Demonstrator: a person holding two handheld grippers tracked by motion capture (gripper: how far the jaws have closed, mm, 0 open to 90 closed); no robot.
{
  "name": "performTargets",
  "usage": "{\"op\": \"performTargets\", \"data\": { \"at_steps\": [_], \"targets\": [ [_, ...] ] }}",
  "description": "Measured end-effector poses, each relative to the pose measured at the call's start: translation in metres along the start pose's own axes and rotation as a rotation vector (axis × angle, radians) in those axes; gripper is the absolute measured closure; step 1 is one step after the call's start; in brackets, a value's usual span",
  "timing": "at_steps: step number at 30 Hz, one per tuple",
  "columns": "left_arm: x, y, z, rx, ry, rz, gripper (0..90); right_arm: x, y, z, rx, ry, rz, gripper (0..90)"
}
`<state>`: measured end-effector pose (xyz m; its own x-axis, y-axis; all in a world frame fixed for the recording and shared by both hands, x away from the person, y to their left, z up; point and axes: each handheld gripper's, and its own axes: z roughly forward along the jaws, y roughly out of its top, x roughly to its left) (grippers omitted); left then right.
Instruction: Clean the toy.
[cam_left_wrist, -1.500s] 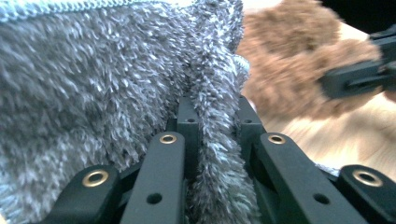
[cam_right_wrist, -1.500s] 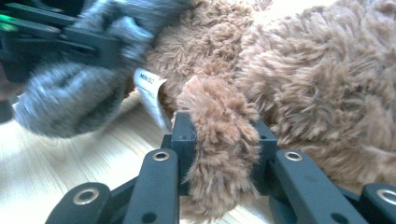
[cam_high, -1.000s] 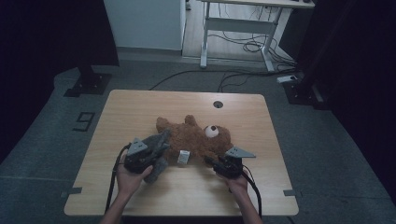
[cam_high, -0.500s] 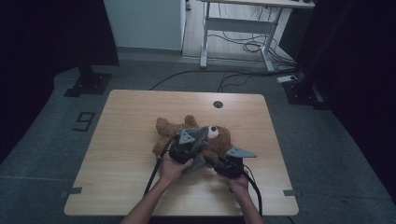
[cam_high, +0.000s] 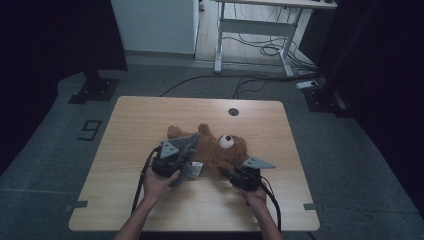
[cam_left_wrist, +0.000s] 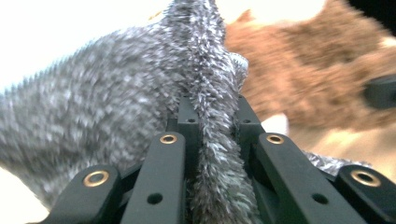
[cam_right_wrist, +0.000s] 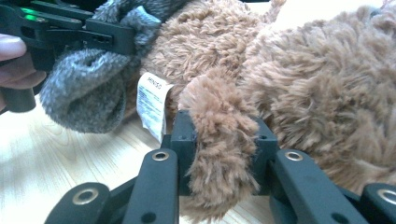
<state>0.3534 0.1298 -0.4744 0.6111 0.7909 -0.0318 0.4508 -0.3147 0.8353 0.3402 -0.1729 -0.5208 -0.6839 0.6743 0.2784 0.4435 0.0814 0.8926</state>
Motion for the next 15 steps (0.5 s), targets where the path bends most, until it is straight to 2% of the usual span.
{"op": "performTargets", "data": {
  "at_steps": [1,2,7,9,11,12,13,14,15],
  "targets": [
    [0.011,-0.006,-0.005,0.005,0.024,-0.016,77.8,0.0,0.0,0.0,0.001,0.002,0.0,70.1],
    [0.011,-0.006,-0.005,0.005,0.024,-0.016,77.8,0.0,0.0,0.0,0.001,0.002,0.0,70.1],
    [0.039,-0.028,-0.015,0.04,0.084,-0.072,77.8,0.0,0.0,0.0,0.003,0.003,0.003,70.1],
    [0.051,-0.044,-0.016,0.083,0.12,-0.098,77.7,0.0,0.0,0.0,0.003,0.004,0.006,70.1],
    [0.055,-0.05,-0.016,0.091,0.114,-0.125,77.7,-0.001,0.0,0.0,-0.002,0.004,0.01,70.1],
    [0.055,-0.05,-0.016,0.091,0.114,-0.125,77.7,-0.001,0.0,0.0,-0.002,0.004,0.01,70.1],
    [0.055,-0.048,-0.021,0.06,0.099,-0.14,77.7,-0.001,0.0,0.0,-0.002,0.007,0.012,70.1],
    [0.055,-0.048,-0.021,0.06,0.099,-0.14,77.7,-0.001,0.0,0.0,-0.002,0.008,0.012,70.1],
    [0.05,-0.038,-0.028,0.024,0.088,-0.126,77.7,-0.001,0.0,0.0,-0.003,0.009,0.012,70.1]
  ]
}}
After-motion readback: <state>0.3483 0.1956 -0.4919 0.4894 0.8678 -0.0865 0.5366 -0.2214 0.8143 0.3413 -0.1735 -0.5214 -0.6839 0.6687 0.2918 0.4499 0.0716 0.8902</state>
